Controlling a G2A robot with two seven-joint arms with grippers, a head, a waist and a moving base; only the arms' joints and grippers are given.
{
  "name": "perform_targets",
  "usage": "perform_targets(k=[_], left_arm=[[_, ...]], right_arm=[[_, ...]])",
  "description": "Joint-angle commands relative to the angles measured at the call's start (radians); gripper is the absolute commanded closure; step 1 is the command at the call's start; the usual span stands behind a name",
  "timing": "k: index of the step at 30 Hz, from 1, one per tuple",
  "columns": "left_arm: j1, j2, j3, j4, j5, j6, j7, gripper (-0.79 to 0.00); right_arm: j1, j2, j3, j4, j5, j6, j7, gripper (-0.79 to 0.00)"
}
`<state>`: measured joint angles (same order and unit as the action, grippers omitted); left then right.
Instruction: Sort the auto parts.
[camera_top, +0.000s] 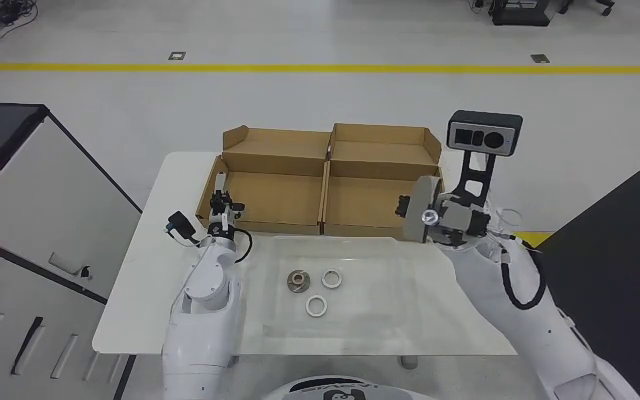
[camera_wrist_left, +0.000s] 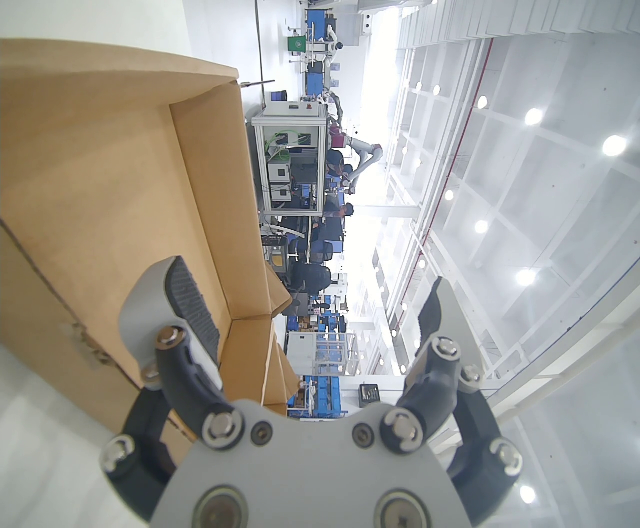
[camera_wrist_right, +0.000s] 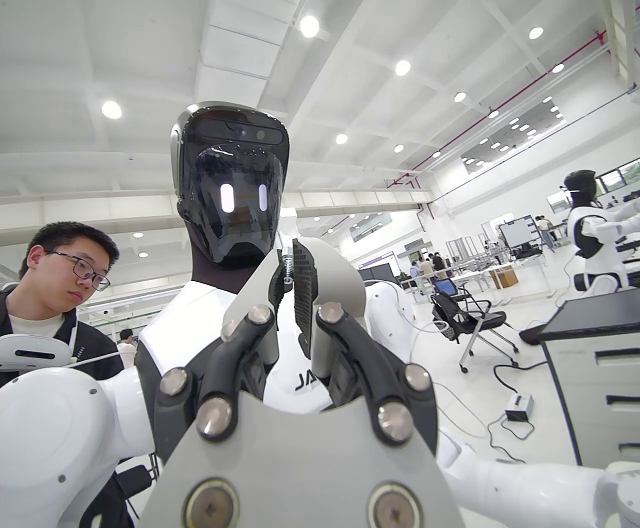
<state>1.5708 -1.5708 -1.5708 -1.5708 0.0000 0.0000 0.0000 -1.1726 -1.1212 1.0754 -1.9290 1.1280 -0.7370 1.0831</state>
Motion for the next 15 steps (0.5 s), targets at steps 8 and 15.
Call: perform_targets(k=[8,15], left_arm=[[0.000,0.000,0.000,0.000,0.000,0.000,0.000,-0.785],[0.000,0.000,0.000,0.000,0.000,0.000,0.000,-0.785]], right_arm=[[-0.009,-0.009,0.007,-0.006,0.018,0.004,0.004,0.000],[-0.009,-0.009,0.007,-0.006,0.018,0.004,0.004,0.000]])
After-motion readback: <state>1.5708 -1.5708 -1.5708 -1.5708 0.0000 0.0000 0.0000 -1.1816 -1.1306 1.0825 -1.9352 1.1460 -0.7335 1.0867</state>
